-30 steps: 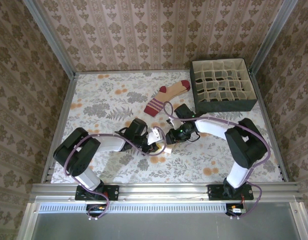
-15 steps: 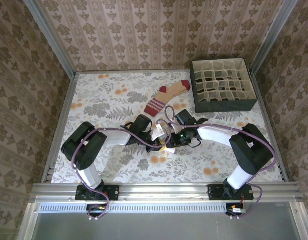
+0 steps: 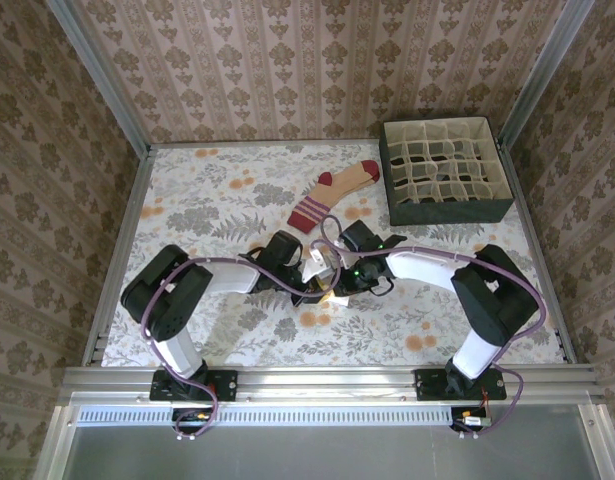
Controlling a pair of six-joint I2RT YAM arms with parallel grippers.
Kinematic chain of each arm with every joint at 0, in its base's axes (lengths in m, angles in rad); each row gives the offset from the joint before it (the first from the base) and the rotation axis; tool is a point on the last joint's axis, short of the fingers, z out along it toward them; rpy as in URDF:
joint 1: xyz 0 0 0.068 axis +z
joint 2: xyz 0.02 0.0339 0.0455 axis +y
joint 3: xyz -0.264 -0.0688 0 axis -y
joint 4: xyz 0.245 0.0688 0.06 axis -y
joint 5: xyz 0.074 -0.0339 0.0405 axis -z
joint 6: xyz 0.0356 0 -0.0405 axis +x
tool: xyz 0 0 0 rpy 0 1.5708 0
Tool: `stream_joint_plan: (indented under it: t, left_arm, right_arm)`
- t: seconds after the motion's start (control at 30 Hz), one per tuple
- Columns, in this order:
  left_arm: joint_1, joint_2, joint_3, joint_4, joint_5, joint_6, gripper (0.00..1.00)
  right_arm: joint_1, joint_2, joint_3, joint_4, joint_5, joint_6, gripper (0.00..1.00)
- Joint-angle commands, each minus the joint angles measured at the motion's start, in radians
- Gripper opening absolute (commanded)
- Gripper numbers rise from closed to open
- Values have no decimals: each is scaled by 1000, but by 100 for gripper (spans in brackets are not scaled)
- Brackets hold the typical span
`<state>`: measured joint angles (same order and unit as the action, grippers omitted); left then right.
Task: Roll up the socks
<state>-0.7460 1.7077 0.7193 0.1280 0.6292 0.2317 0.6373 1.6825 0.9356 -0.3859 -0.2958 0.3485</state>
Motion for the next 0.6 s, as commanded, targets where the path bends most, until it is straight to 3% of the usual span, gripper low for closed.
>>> stream_joint_plan:
  t: [0.0, 0.2, 0.37, 0.57]
  left_arm:
    - [-2, -67, -77, -37, -49, 62, 18]
    - [-2, -248, -189, 84, -109, 199, 30]
    - [-58, -380, -319, 245, -247, 362, 54]
    - [-124, -380, -326, 296, -382, 459, 56]
  right_arm:
    - [-4, 65, -11, -115, 107, 5, 13]
    - [-4, 102, 19, -144, 47, -75, 9]
    - [-4, 144, 54, -178, -31, -140, 9]
    - [-4, 196, 99, -213, -94, -188, 8]
